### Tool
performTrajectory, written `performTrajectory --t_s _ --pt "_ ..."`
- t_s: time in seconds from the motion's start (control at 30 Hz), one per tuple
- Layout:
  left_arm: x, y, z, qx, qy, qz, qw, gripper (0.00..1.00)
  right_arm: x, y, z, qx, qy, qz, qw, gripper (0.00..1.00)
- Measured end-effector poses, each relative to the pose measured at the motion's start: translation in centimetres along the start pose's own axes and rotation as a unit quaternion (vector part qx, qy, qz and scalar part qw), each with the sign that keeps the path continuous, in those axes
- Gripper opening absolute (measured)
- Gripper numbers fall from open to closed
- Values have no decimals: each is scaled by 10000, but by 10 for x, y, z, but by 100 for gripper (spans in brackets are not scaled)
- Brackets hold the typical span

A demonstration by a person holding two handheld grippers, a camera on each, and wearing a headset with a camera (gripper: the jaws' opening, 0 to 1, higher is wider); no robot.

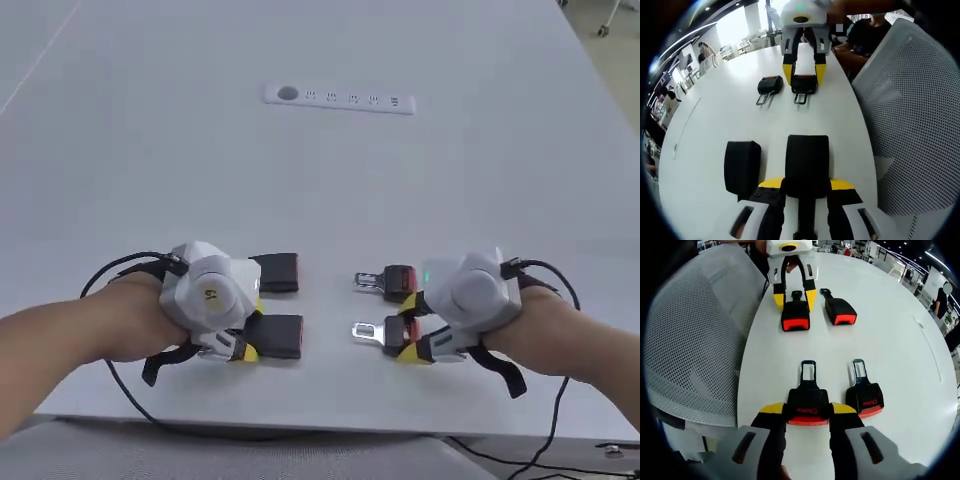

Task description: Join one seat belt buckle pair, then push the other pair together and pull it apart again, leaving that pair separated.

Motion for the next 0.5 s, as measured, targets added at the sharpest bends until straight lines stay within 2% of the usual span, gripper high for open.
performTrajectory --t_s 0.2,0.5 --pt "0 0 0 11 4 -47 10000 33 1 0 3 -124 59 -117 9998 32" --pt "0 0 1 -3 -20 -153 9999 33 3 0 5 -216 325 -401 9984 33"
Point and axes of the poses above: the centre of the closed fingertips' face, and the gripper's own axes: z roughly forward along the fingers, y roughly to its left, x roughly out of its underside, the point moved 5 cm from there along -z, roughly backward along the fingers, and after that the axes turned 5 degrees about x, right-handed, at the moved point
